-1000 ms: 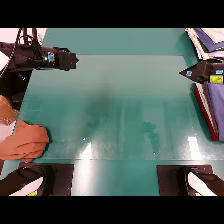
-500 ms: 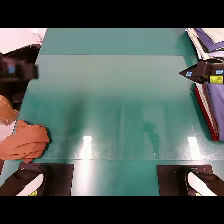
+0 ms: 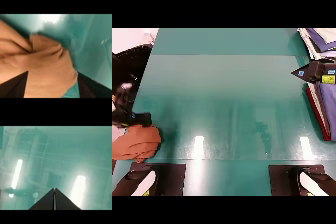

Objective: Fold the shirts.

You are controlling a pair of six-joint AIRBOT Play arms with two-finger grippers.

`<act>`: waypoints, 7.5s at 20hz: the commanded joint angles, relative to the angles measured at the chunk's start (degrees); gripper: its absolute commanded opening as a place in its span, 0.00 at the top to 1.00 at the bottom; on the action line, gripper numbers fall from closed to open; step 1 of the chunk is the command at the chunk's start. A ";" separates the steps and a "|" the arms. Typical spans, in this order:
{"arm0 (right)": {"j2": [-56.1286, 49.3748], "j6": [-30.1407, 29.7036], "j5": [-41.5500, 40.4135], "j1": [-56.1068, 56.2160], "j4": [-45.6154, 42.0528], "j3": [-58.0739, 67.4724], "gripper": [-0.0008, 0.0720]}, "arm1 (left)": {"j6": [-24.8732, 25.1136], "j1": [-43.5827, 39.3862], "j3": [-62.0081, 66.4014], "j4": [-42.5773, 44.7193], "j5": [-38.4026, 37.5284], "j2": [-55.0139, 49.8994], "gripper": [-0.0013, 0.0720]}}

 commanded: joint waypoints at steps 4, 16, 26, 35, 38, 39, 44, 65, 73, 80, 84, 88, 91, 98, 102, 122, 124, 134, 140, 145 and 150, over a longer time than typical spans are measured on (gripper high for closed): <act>-0.02 0.02 -0.15 0.07 -0.04 0.00 0.97 | -3.21 0.87 -9.57 0.94 4.00 0.20 0.58; 8.57 0.04 -15.98 0.07 0.52 0.00 0.97 | 0.20 -3.80 35.93 -13.57 -3.34 0.17 0.95; 10.84 0.04 -17.79 0.07 0.26 0.79 0.97 | -0.50 -33.51 50.14 -11.74 0.35 -10.97 0.95; -2.45 0.04 2.23 -2.67 0.00 19.32 0.97 | 3.76 -52.89 49.99 -10.38 6.19 -33.94 0.24; -4.52 0.04 4.09 -2.64 0.09 20.41 0.97 | 2.71 -44.15 49.81 -4.44 0.17 -31.10 0.24; -4.87 0.04 4.37 -2.64 0.09 20.41 0.97 | 2.23 -39.89 49.20 -4.63 -0.96 -30.03 0.24; -5.51 0.04 4.81 -2.64 0.07 20.28 0.97 | 1.42 -25.07 35.67 -15.43 2.51 -27.21 0.24; -5.07 0.02 4.90 2.45 -2.80 -27.69 0.25 | 6.38 -22.08 20.55 -37.88 27.65 -33.24 0.94; -21.09 -6.97 -10.16 20.22 10.32 -32.06 0.45 | 6.47 -22.05 21.27 -36.63 25.35 -33.24 0.94; -10.99 -10.84 -6.38 13.75 10.23 -19.06 0.97 | 6.38 -22.05 26.45 -29.44 24.35 -20.00 0.95; 0.96 -9.53 -2.38 5.35 10.29 -3.15 0.97 | 6.40 -22.08 37.55 -27.12 19.43 -6.62 0.95; 6.82 -7.74 -0.92 1.09 10.29 10.95 0.97 | 6.40 -22.08 47.43 -27.08 18.18 1.22 0.95; 6.51 -5.20 3.76 -1.25 10.14 18.12 0.97 | 6.36 -22.08 53.00 -27.15 15.45 2.03 0.95; -5.22 3.89 16.85 7.34 -10.82 26.88 0.97 | 6.14 -27.76 43.45 -25.40 3.41 -3.50 0.95; -12.28 4.20 21.57 16.48 -20.70 22.80 0.97 | 5.92 -38.23 24.15 -24.57 4.50 -7.80 0.95; -12.46 5.05 12.96 17.75 -20.52 1.38 0.97 | 6.62 -30.42 17.84 -28.87 12.76 -9.81 0.36; -12.48 5.05 12.85 17.75 -20.52 1.38 0.97 | 8.33 -23.63 17.59 -28.87 14.45 -10.19 0.36; -12.48 5.07 11.89 18.03 -20.50 1.38 0.97 | 25.55 -19.21 12.41 -44.96 20.61 -31.08 0.36; -12.48 5.07 11.89 18.03 -20.50 1.38 0.97 | 24.70 -24.30 12.46 -42.36 25.38 -35.58 0.37; -12.46 5.05 11.69 17.70 -20.74 2.84 0.97 | 19.06 -22.05 16.13 -39.41 23.76 -34.73 0.95; -10.71 5.03 13.90 13.00 -21.00 18.45 0.97 | 14.75 -14.27 29.40 -29.64 20.04 -18.80 0.95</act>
